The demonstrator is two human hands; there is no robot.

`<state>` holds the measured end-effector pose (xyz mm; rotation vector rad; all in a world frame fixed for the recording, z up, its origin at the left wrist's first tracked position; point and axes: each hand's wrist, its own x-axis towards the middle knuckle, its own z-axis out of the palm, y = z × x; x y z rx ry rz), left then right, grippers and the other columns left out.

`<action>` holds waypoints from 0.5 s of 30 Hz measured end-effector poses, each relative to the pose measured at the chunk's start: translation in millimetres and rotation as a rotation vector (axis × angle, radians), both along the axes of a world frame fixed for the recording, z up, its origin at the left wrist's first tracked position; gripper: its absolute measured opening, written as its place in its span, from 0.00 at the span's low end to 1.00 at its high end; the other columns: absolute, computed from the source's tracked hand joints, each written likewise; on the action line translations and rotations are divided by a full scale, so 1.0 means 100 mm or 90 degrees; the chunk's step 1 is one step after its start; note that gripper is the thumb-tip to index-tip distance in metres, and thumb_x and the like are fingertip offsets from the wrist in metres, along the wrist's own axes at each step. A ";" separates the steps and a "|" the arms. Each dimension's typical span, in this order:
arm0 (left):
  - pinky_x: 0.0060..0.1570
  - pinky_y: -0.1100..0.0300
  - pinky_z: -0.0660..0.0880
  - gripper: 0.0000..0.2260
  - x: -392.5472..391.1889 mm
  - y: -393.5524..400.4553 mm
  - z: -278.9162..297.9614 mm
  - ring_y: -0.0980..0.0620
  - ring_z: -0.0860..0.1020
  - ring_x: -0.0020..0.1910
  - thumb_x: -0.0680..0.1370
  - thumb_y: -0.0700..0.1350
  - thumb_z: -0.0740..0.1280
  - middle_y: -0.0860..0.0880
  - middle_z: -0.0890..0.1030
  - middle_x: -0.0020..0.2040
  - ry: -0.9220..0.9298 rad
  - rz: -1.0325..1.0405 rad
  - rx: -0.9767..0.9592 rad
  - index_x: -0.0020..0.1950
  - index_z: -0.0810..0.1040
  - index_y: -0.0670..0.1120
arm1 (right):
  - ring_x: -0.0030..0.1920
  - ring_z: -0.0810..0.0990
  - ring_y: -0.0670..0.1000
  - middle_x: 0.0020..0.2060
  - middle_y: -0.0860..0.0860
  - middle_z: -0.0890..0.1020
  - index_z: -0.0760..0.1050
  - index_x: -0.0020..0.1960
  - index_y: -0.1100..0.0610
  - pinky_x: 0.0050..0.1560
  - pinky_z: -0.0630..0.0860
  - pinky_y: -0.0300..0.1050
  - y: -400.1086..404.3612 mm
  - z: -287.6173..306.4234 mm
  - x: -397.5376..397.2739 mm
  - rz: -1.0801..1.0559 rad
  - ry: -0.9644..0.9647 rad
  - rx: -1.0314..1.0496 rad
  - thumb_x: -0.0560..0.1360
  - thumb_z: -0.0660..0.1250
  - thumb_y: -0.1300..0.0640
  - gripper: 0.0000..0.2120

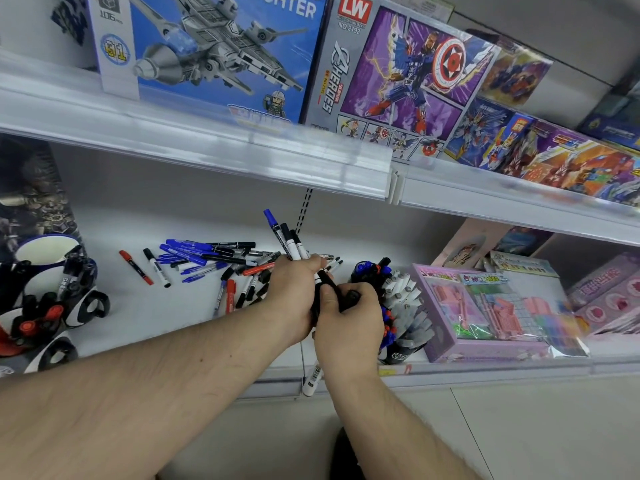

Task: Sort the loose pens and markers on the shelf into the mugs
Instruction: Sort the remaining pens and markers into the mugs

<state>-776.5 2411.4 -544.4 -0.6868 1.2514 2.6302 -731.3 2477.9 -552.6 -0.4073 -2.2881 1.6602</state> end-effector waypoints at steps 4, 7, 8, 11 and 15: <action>0.43 0.54 0.75 0.10 -0.06 -0.03 0.00 0.47 0.75 0.39 0.81 0.47 0.63 0.47 0.77 0.41 -0.013 -0.008 0.057 0.59 0.76 0.43 | 0.38 0.81 0.49 0.36 0.45 0.80 0.74 0.44 0.51 0.44 0.81 0.52 0.01 0.00 -0.01 0.014 0.013 0.000 0.76 0.71 0.56 0.06; 0.38 0.57 0.76 0.10 -0.10 -0.04 -0.01 0.51 0.75 0.35 0.81 0.48 0.63 0.50 0.79 0.39 -0.003 0.020 0.034 0.59 0.76 0.45 | 0.39 0.80 0.46 0.38 0.45 0.80 0.74 0.44 0.50 0.42 0.78 0.41 -0.03 -0.02 -0.02 0.020 0.019 -0.009 0.77 0.70 0.56 0.05; 0.34 0.59 0.75 0.11 -0.11 -0.03 -0.01 0.51 0.75 0.33 0.81 0.47 0.63 0.50 0.79 0.38 0.002 0.037 0.005 0.60 0.76 0.43 | 0.39 0.80 0.43 0.38 0.44 0.80 0.74 0.46 0.51 0.40 0.76 0.35 -0.04 -0.02 -0.02 0.028 0.023 -0.012 0.78 0.68 0.56 0.03; 0.23 0.66 0.73 0.11 -0.13 0.01 0.00 0.53 0.75 0.31 0.81 0.43 0.63 0.49 0.78 0.37 0.029 0.094 -0.085 0.59 0.75 0.38 | 0.39 0.79 0.36 0.38 0.41 0.80 0.74 0.49 0.47 0.36 0.72 0.26 -0.09 -0.02 0.00 0.056 0.027 -0.025 0.80 0.65 0.55 0.03; 0.38 0.57 0.77 0.09 -0.12 0.01 0.01 0.50 0.77 0.33 0.79 0.44 0.67 0.49 0.80 0.36 0.030 0.060 -0.012 0.56 0.75 0.41 | 0.41 0.82 0.44 0.40 0.45 0.84 0.77 0.48 0.46 0.46 0.80 0.40 0.00 -0.06 -0.04 0.025 0.025 -0.067 0.79 0.67 0.57 0.06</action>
